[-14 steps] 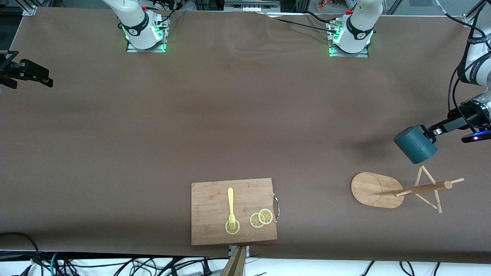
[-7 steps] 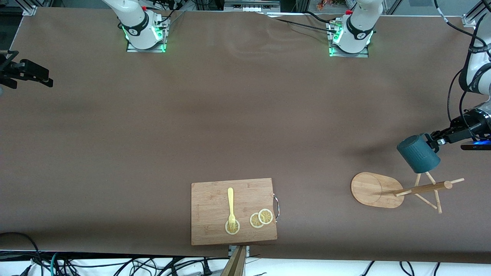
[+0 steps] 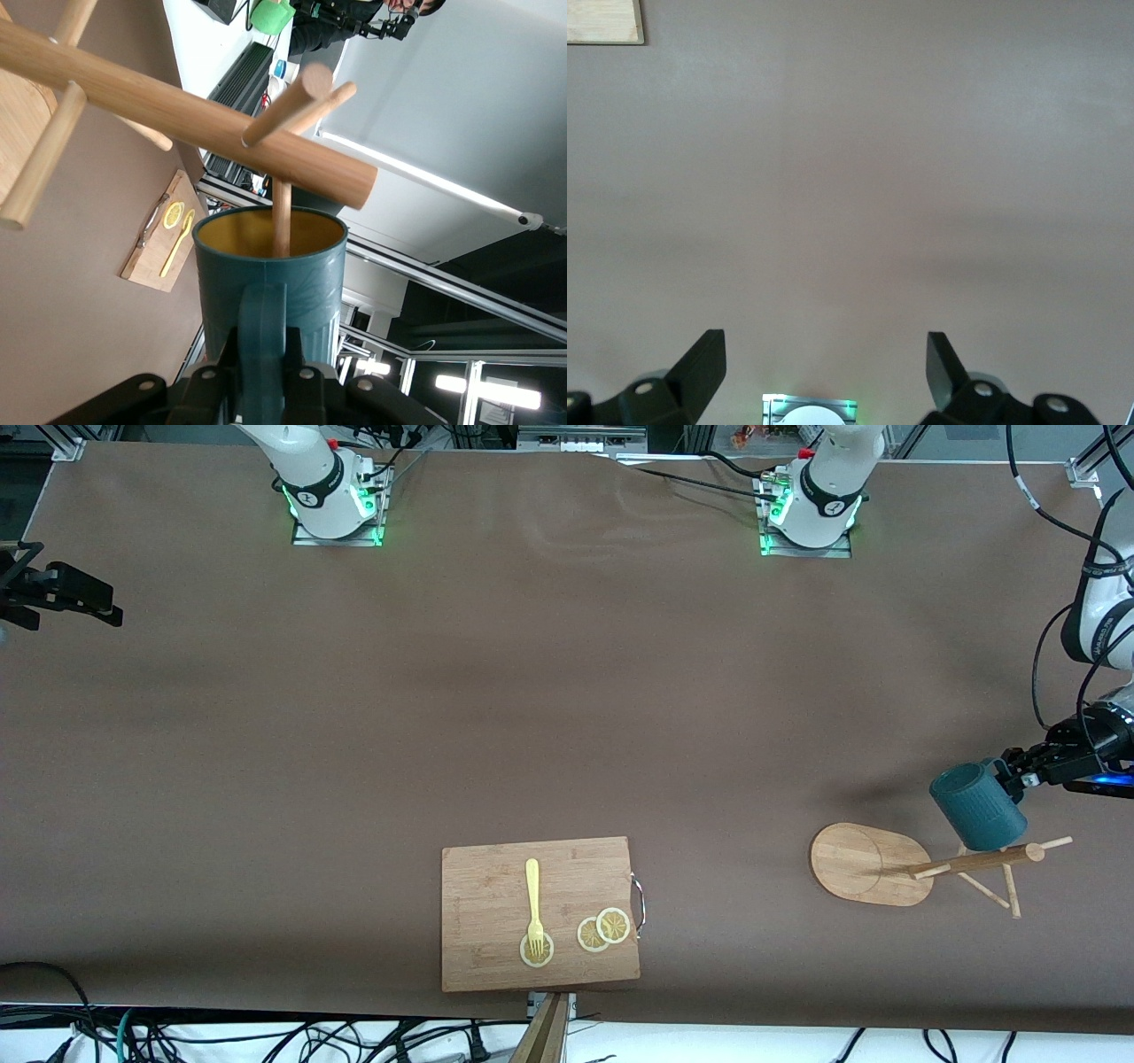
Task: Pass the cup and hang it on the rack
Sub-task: 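Lower the mug handle onto a rack peg with the left gripper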
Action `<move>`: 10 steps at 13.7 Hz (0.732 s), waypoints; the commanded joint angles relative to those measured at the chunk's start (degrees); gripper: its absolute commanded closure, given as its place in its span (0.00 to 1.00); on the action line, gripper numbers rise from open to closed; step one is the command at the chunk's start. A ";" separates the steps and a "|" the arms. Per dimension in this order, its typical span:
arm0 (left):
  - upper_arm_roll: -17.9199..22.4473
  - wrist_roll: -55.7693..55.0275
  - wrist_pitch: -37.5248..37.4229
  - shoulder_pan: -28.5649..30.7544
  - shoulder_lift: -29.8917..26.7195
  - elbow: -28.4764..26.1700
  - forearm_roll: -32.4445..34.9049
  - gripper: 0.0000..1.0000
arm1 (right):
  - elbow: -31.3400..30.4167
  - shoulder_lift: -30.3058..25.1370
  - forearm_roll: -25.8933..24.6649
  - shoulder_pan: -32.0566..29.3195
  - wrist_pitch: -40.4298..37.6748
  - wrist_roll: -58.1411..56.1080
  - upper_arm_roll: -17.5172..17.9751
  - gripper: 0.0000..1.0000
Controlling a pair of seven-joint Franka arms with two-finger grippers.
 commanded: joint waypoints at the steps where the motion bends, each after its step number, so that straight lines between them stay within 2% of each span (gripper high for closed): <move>1: -0.11 -1.14 -1.92 0.31 2.70 2.05 -1.92 1.00 | 0.77 0.16 -0.59 0.01 -0.33 0.33 0.06 0.00; 4: -0.02 -1.40 -3.49 0.40 5.07 3.62 -3.59 1.00 | 0.77 0.16 -0.59 0.01 -0.33 0.33 0.14 0.00; 5: -0.02 -1.40 -3.77 0.66 5.26 3.98 -3.59 0.97 | 0.77 0.16 -0.68 0.01 -0.33 0.33 0.15 0.00; 6: -0.02 -1.31 -3.77 0.75 5.26 3.98 -3.59 0.85 | 0.77 0.16 -0.68 0.01 -0.33 0.33 0.15 0.00; 9: 0.15 -1.14 -3.86 1.54 5.26 4.07 -2.98 0.82 | 0.77 0.16 -0.59 0.09 -0.25 0.33 0.15 0.00; 10: 0.15 -0.79 -3.86 1.72 5.34 3.98 -2.89 0.58 | 0.77 0.16 -0.59 0.09 -0.25 0.33 0.15 0.00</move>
